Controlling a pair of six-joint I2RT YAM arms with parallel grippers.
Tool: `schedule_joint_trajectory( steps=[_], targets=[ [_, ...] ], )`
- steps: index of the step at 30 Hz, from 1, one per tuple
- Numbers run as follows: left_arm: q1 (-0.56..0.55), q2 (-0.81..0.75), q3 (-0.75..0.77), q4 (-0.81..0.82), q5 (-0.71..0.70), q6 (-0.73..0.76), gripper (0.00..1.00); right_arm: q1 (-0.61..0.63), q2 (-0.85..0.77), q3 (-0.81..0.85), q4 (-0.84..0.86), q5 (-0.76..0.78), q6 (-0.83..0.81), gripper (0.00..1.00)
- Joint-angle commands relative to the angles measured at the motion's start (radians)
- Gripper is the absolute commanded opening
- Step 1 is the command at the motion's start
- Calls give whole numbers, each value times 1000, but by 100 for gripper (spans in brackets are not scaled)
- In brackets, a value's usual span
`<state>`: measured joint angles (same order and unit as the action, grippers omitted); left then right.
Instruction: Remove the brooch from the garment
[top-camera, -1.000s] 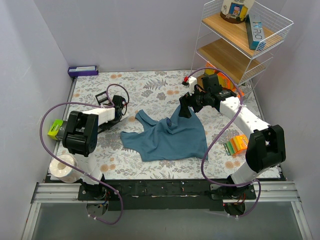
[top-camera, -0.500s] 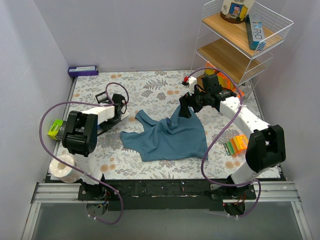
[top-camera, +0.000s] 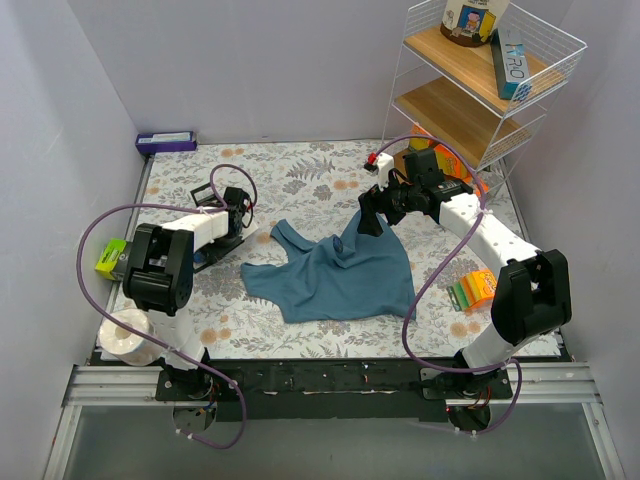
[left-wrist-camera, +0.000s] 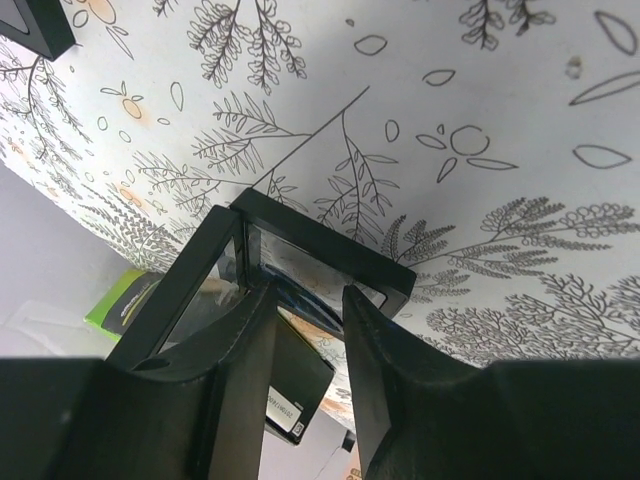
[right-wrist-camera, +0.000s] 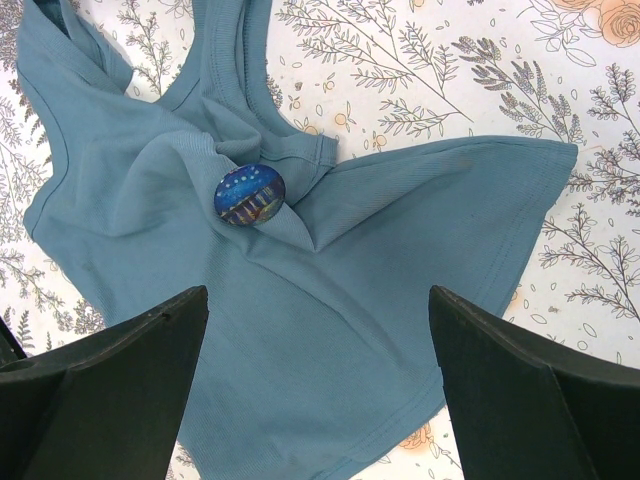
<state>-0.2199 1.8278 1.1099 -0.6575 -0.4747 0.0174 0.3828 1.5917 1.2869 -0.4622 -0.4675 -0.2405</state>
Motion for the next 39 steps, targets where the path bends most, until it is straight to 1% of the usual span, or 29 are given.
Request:
schedule_joint_trajectory(
  steps=[1,10,11,12,13,14,16,17,18,20,21,22,24,25,26,27,28,31,34,35,37,39],
  targets=[
    [-9,-74,25,-27,33,-11,33,2,-10,37,13,-16,-11,98],
    [-10,-108,30,-62,87,-65,33,2,-9,46,5,-14,-13,98],
    [-13,-120,36,-60,128,-68,33,2,-9,46,4,-14,-14,98],
    [-16,-137,45,-62,177,-71,33,2,-9,46,3,-13,-14,98],
    [-19,-194,53,-56,233,-73,33,2,-9,46,5,-13,-13,98],
    [-21,-226,51,-39,345,-77,34,2,-9,45,7,-17,-11,98],
    [-36,-339,36,-5,473,-79,38,1,-10,40,4,-37,-31,98],
    [-47,-375,21,-5,624,-76,39,-1,-12,38,-1,-63,-45,98],
    [-59,-401,13,-4,696,-82,45,-1,-10,37,-6,-71,-62,98],
    [-91,-449,5,5,803,-132,50,-1,-3,40,-33,-74,-124,98],
    [-101,-450,8,13,885,-157,55,-2,4,38,-42,-66,-150,98],
    [-119,-444,11,42,907,-192,56,-1,10,40,-59,-51,-201,98],
    [-134,-379,48,67,932,-290,57,-7,33,40,-67,7,-244,98],
    [-144,-346,70,91,927,-324,57,-12,42,40,-75,18,-290,98],
    [-144,-278,88,110,918,-361,57,-18,60,43,-91,36,-311,97],
    [-144,-247,119,131,903,-435,57,-25,71,46,-99,47,-347,97],
    [-142,-222,132,166,883,-454,58,-27,79,48,-105,59,-361,96],
    [-144,-119,191,194,898,-487,57,-39,108,45,-121,75,-393,93],
    [-141,-13,254,167,906,-493,51,-45,137,22,-122,58,-405,89],
    [-138,7,258,164,913,-493,46,-48,151,14,-122,46,-405,87],
    [-131,56,260,174,918,-484,44,-47,165,-15,-127,33,-418,83],
    [-124,85,258,177,906,-479,43,-47,177,-50,-122,33,-419,82]
  ],
)
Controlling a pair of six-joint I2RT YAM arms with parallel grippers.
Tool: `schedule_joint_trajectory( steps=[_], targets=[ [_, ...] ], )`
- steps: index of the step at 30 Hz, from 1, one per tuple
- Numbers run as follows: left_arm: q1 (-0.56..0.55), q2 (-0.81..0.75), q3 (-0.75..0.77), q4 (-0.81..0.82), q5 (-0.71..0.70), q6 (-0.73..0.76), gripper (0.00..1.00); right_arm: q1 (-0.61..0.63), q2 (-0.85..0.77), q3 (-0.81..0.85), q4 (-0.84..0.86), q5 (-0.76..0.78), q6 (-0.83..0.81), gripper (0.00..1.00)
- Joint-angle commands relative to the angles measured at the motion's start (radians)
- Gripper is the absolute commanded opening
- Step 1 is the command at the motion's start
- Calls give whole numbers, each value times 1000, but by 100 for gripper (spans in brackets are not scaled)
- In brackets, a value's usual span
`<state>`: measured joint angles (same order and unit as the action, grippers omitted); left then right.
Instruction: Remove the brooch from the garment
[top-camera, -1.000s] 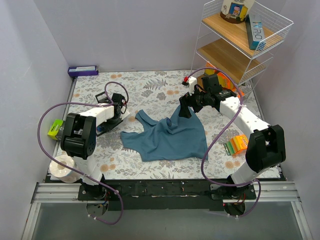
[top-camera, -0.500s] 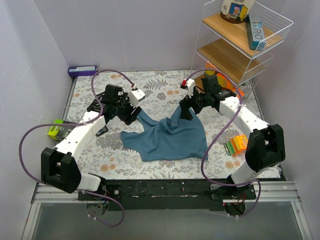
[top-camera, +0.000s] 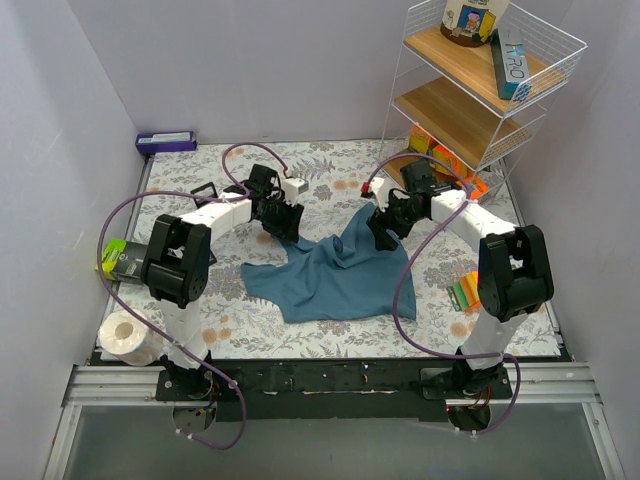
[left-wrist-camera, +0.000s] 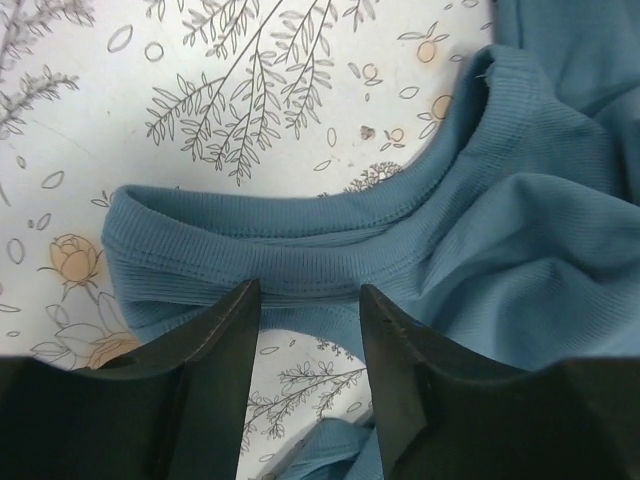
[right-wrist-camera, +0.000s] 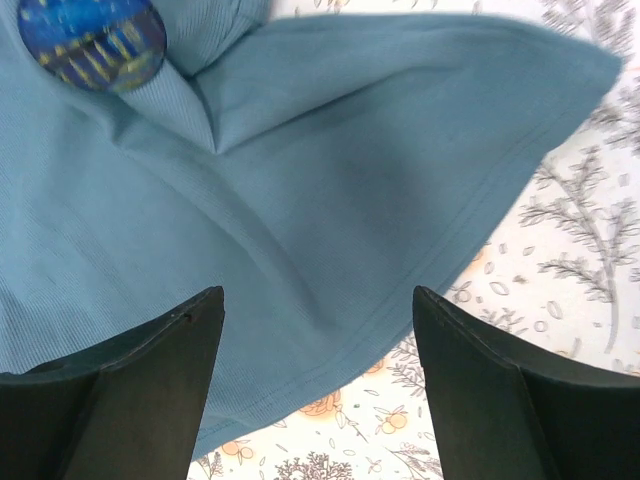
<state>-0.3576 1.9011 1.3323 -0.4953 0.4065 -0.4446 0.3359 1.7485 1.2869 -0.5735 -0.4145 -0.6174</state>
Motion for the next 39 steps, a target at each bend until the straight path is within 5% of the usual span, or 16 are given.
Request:
schedule_joint_trajectory(
  steps=[1,21,30,34,39],
  targets=[
    [20,36,36,17,11,-16,43,0,23,-61,-12,-15,-44,82],
    [138,-140,-171,-74,-322,-52,41,-158,-109,-402,-58,63,-15,78],
    [118,-375,-102,-92,280,107,54,-124,-184,-115,-126,-184,1,81],
    [82,-326,-123,-241,374,223,50,-77,-98,-25,-68,-133,-2,81],
    [49,-281,-238,-305,313,282,44,-71,35,75,-40,-69,-39,75]
  ],
)
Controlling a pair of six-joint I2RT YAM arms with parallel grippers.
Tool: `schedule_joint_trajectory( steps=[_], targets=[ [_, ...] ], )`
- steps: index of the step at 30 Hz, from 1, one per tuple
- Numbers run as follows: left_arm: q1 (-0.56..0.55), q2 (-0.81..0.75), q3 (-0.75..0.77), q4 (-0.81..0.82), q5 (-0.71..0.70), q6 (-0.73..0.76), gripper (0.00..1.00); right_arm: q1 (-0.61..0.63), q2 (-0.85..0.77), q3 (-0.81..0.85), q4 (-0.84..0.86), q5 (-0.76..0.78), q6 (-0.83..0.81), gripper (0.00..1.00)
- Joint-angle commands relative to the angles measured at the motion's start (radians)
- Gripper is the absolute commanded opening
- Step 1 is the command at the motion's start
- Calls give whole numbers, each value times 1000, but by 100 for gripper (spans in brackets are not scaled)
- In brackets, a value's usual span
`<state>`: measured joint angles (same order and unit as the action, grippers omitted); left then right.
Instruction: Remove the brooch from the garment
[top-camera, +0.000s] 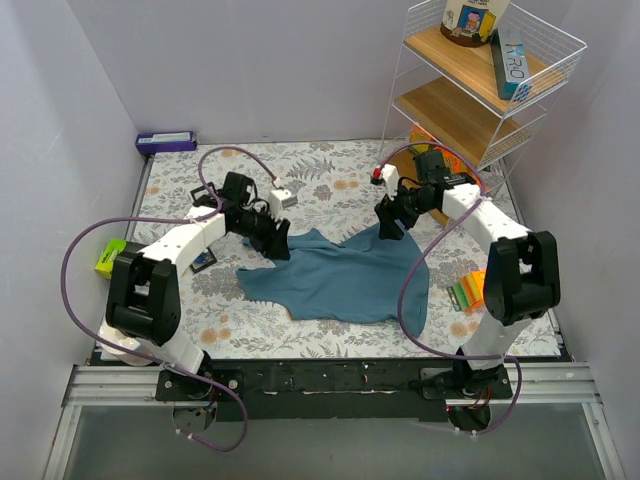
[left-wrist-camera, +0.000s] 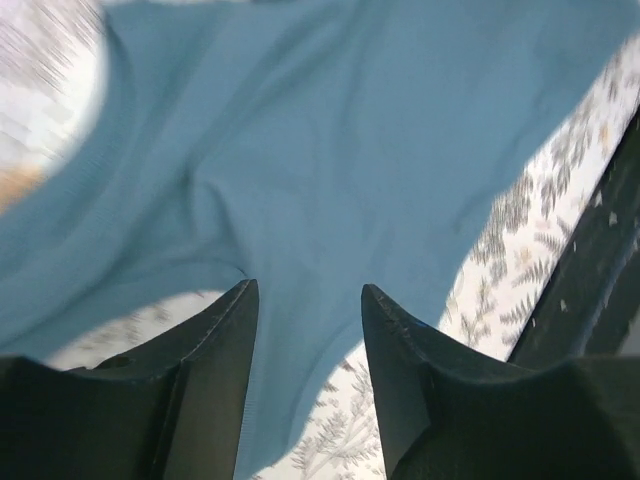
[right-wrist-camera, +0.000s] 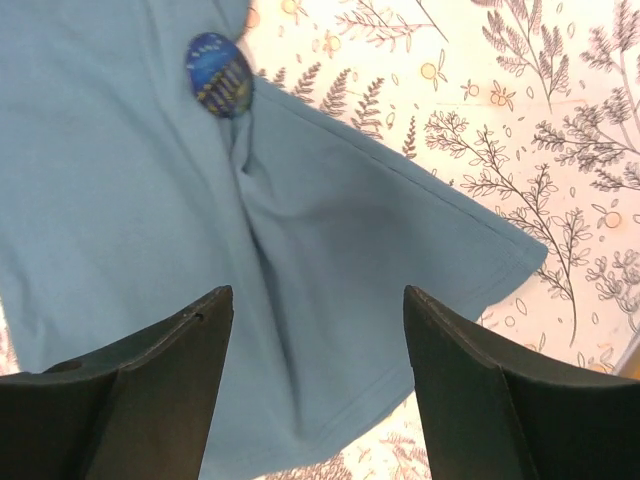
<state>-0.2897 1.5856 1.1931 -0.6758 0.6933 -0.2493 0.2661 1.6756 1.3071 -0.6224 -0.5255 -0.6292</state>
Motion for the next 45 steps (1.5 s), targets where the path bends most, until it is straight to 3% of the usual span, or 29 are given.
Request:
schedule_joint_trajectory(
  steps=[1,6,8,14,19,23,26,29,34,38,45],
  targets=[
    [-23,27,-119,-123,-18,88,44,-1,151,69,7,53,-35,73],
    [-55,-27,-254,-81,-217,53,44,-2,269,171,23,113,-55,69],
    [-71,-30,-320,-85,-357,42,44,-2,321,195,33,145,-41,69],
    [-81,-59,-438,-120,-486,19,44,-44,443,253,122,263,100,74],
    [-83,-93,-446,-154,-469,28,43,-67,509,343,139,302,132,75],
    [-82,-108,-393,-203,-387,79,42,-45,484,379,104,191,126,74],
    [-81,-142,-275,-266,-240,143,43,-2,414,380,90,125,99,73],
    [-83,-164,-188,-242,-186,165,47,31,345,368,69,-3,76,75],
    [-81,-95,-104,-82,-186,30,50,103,311,339,36,-96,25,75],
    [-62,-39,-46,7,-123,-184,50,160,358,380,4,-96,-38,71],
    [-57,-47,-32,21,-119,-222,51,170,501,530,-60,-122,-115,66]
  ],
)
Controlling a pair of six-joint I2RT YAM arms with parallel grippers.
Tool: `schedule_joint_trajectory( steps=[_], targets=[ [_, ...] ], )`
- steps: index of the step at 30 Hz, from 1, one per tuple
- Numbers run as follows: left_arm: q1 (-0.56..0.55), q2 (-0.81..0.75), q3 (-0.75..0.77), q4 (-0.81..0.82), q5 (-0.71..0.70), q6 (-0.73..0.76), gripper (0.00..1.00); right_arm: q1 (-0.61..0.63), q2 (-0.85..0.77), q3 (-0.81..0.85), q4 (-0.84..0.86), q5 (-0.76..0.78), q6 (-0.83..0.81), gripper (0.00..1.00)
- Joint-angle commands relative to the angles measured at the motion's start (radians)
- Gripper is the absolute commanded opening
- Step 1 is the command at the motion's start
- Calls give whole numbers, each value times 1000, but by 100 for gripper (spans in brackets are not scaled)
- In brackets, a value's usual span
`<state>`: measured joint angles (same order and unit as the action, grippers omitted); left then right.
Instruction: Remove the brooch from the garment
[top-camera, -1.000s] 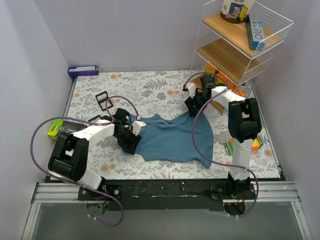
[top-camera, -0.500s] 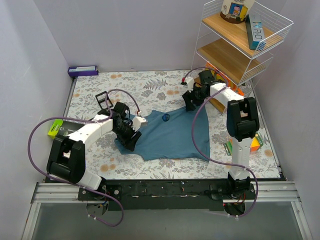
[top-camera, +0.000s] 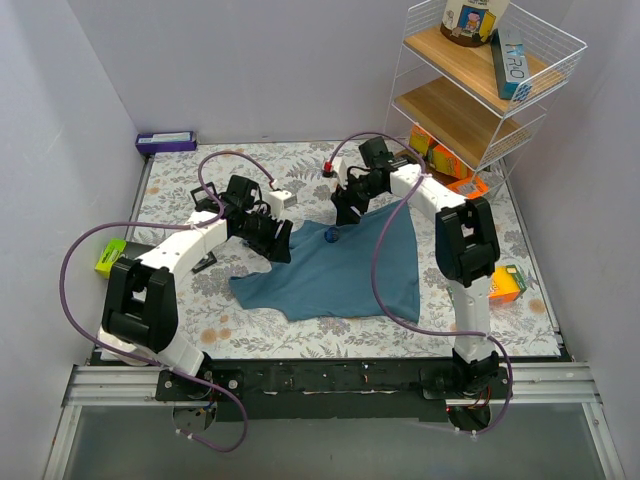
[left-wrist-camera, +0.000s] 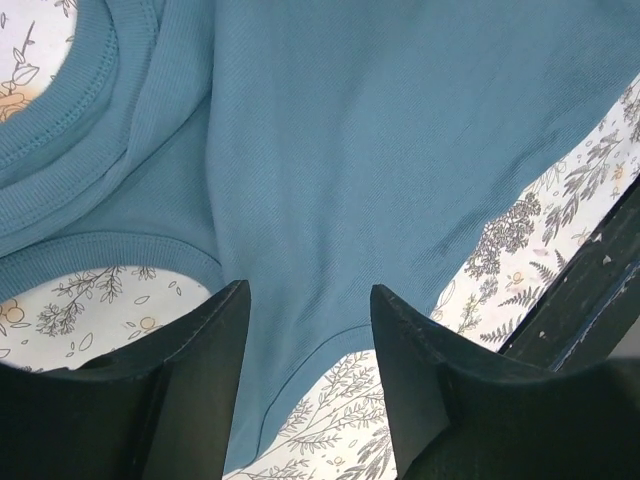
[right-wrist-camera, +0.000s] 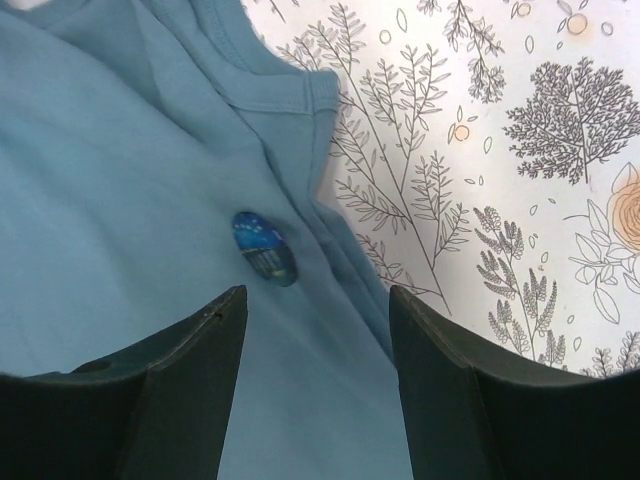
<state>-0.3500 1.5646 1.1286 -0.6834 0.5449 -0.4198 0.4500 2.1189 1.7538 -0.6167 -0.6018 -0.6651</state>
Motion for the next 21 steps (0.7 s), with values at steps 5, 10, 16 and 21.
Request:
schedule_joint_trajectory(
  steps=[5,10,16,21],
  targets=[
    [3,-47,2,21,-2,-33,51,-11,110,134,-113,-108,-157,67],
    [8,-61,-27,16,-16,-17,51,-2,138,135,-129,-139,-166,67],
    [9,-55,-29,13,-20,-8,51,7,158,139,-124,-144,-166,65],
    [9,-51,-26,10,-23,-4,52,9,174,151,-110,-136,-153,64]
  ],
)
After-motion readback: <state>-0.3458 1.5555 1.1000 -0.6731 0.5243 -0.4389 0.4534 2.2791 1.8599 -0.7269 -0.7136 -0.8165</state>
